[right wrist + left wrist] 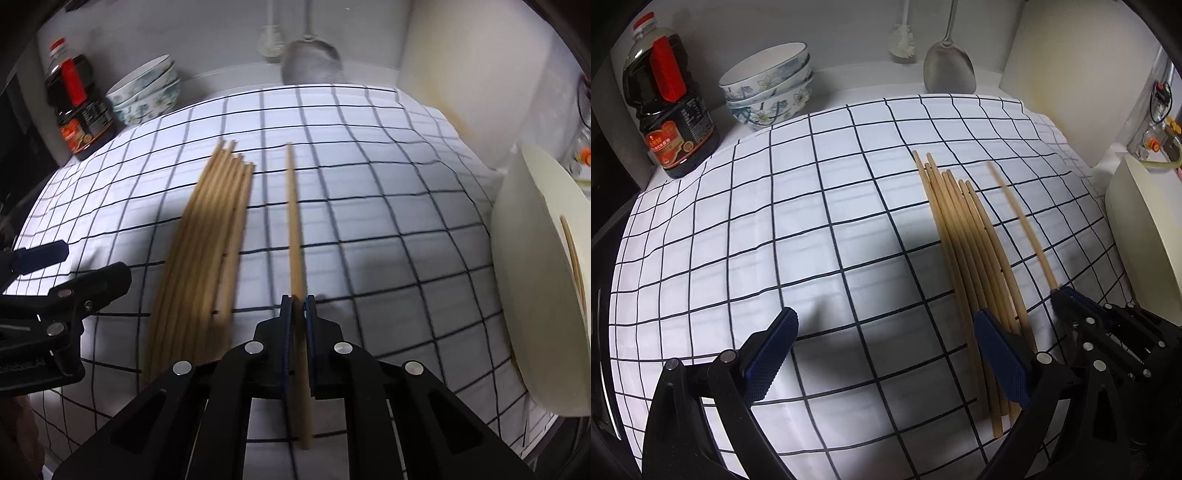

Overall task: Organize utensils
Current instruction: 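Grasp a chopstick from the bundle with the right tool while the left tool grasps another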

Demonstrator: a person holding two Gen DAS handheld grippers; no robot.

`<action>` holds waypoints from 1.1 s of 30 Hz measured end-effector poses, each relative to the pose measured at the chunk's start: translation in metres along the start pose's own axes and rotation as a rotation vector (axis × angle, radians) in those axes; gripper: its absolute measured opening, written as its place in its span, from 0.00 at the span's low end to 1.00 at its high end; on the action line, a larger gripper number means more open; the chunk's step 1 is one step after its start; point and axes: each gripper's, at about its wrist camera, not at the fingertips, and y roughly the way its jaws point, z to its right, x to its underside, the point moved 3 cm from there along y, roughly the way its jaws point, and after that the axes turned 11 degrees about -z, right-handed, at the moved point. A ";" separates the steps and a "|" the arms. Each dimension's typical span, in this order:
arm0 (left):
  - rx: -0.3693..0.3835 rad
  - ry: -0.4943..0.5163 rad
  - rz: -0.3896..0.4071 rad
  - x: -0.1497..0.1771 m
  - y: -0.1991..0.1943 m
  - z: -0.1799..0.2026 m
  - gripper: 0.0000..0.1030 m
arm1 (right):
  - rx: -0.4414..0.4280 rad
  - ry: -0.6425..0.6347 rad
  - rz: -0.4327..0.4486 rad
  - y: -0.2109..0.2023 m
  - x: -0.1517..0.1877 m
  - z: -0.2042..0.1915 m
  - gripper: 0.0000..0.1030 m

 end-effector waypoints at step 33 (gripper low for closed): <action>-0.056 -0.007 -0.005 -0.033 0.038 0.005 0.92 | 0.039 0.017 0.016 0.005 -0.013 0.009 0.29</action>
